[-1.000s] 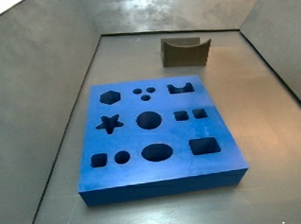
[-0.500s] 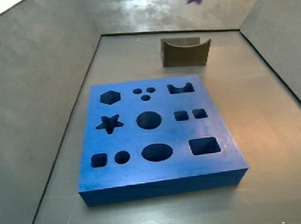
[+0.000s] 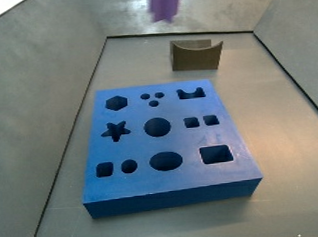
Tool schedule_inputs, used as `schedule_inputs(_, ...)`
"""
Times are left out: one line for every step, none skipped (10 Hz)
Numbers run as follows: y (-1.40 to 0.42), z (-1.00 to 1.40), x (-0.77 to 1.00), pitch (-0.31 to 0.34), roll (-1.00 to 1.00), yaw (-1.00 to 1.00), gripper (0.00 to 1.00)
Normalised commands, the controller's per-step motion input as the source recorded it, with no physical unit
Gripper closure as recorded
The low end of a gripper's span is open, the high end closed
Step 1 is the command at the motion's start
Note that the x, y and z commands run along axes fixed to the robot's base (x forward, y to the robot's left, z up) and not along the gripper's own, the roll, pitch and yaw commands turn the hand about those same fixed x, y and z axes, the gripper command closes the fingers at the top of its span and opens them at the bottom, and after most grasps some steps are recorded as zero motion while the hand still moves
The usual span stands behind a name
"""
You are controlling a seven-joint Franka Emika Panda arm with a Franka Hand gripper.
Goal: Pick up the star object. Move up. Place the star object on the fixture. Regrasp the star object. Move to above the board. Insert the star object.
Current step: Move to above the board, then insert the star object.
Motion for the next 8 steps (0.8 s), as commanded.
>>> schedule_inputs(-0.1,0.03,-0.24,-0.079,-0.84,-0.06,1.0)
schedule_inputs(-0.05,0.01,-0.13,-0.035,-0.62,-0.04,1.0)
schedule_inputs(-0.04,0.02,-0.07,-0.013,-0.34,-0.02,1.0)
schedule_inputs(-0.02,0.01,-0.05,-0.017,-0.22,-0.01,1.0)
schedule_inputs(-0.02,0.0,0.0,0.0,0.0,0.0,1.0)
schedule_inputs(-0.04,-0.04,-0.09,-0.107,0.0,0.02,1.0)
schedule_inputs(-0.14,-0.59,0.0,-0.17,-0.1,0.11,1.0)
schedule_inputs(-0.19,-0.74,0.01,-0.133,-0.13,0.08,1.0)
